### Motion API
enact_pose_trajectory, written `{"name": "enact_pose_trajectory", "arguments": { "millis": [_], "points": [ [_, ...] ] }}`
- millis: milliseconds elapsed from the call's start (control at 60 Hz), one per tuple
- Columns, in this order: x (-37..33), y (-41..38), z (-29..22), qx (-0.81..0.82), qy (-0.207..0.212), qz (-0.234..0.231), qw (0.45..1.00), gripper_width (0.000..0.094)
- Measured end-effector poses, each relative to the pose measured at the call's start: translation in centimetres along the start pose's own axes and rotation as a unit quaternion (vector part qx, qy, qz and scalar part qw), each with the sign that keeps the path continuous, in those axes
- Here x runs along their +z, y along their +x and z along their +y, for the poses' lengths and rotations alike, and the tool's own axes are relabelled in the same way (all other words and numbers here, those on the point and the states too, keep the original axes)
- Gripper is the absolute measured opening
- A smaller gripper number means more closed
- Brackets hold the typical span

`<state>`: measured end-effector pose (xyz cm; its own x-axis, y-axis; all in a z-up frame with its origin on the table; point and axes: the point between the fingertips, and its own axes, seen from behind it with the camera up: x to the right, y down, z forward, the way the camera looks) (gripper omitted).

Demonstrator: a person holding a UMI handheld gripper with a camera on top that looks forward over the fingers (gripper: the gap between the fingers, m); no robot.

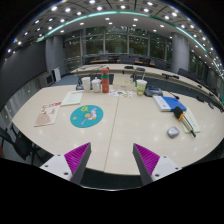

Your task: Arrange mouse

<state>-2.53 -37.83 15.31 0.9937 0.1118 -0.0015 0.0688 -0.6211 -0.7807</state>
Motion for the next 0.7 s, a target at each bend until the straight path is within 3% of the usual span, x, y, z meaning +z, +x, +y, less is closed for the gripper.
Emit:
{"name": "enact_pose_trajectory", "arguments": {
  "millis": [150,333,700],
  "points": [
    [3.2,9.7,4.2,0.026,-0.022,0.046,0.998,0.0858],
    [8.5,21.8,6.1,0.037,-0.016,0.083,0.996,0.0853],
    [20.8,33.8,4.4,0.059,-0.02,0.088,0.994,0.0852]
  ]
}}
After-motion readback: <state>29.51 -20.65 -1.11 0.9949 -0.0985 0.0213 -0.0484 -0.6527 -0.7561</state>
